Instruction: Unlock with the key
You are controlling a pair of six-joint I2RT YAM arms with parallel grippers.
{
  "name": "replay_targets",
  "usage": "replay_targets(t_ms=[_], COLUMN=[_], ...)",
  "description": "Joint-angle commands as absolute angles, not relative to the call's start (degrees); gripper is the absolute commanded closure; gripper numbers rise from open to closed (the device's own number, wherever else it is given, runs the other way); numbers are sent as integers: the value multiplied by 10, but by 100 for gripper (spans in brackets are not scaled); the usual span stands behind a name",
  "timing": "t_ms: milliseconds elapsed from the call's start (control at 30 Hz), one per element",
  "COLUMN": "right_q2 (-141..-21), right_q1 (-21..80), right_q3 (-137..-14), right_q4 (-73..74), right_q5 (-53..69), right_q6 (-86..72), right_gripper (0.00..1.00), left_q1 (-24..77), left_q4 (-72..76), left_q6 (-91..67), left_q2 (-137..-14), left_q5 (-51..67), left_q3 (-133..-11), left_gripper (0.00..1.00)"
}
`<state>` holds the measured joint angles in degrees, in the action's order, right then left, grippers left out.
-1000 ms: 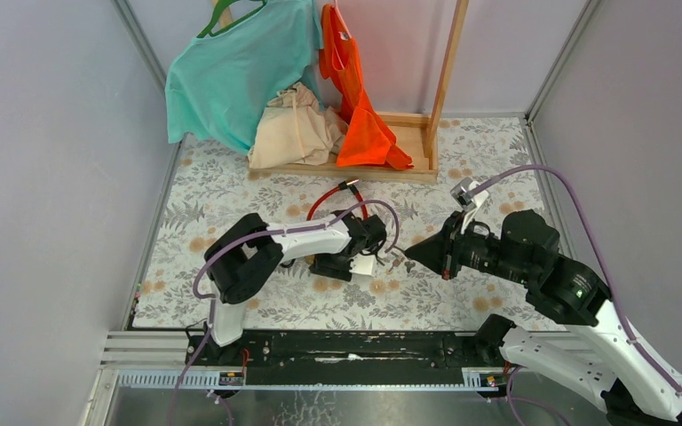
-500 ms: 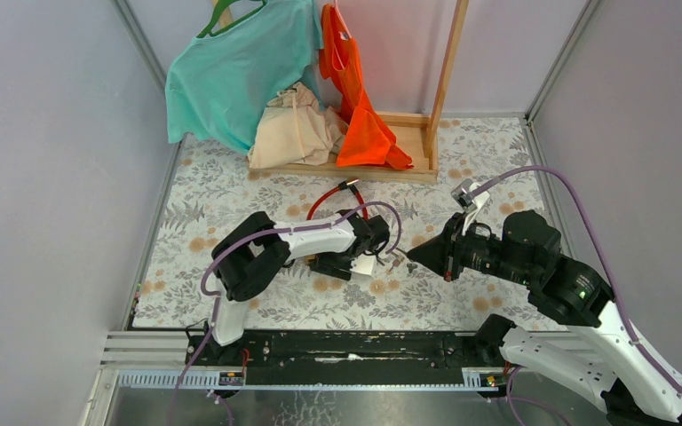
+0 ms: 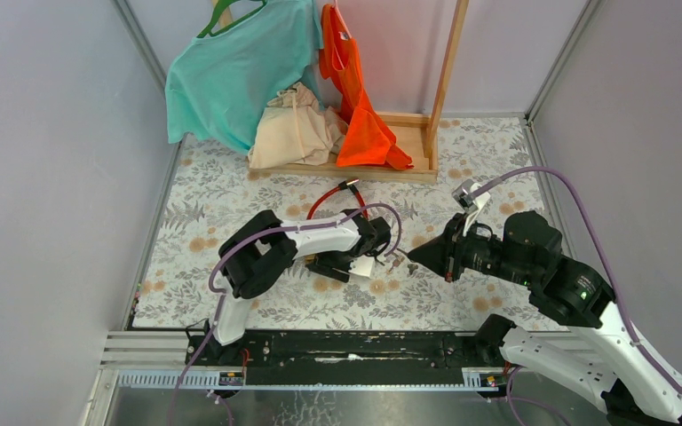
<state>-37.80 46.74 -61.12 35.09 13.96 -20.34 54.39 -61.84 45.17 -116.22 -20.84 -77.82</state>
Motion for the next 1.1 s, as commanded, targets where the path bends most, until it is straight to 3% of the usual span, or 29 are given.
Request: replay_targets(t_ms=[0,333,533,667,800,1067], right_q2=[-374,-383,-387,-388,-392,-396], right_q1=[466,466,466,466,466,466], right_q3=[-636,-645,-647,-648,-649,-649], right_q4=[346,348,349,350,351,353], right_q5=[127,137,144,149,153,158], right_q6=[-195,-189,-187,-185,-183,-182], right_gripper=[100,100,100,100,100,100], left_q1=[547,548,550,550,550,550], left_q4=[-642,-641,-664,-661,-663,-681], left_q6=[447,401,355,353,352,330], left_q2=[-1170,-1192,-1213,-1208,-1208,-1221], left_q5=[-222,-222,-242,-236,-238,-223], left_q3=[-783,-810,-830,-825,-826,-858], left_gripper=[24,36,38,30,29,37])
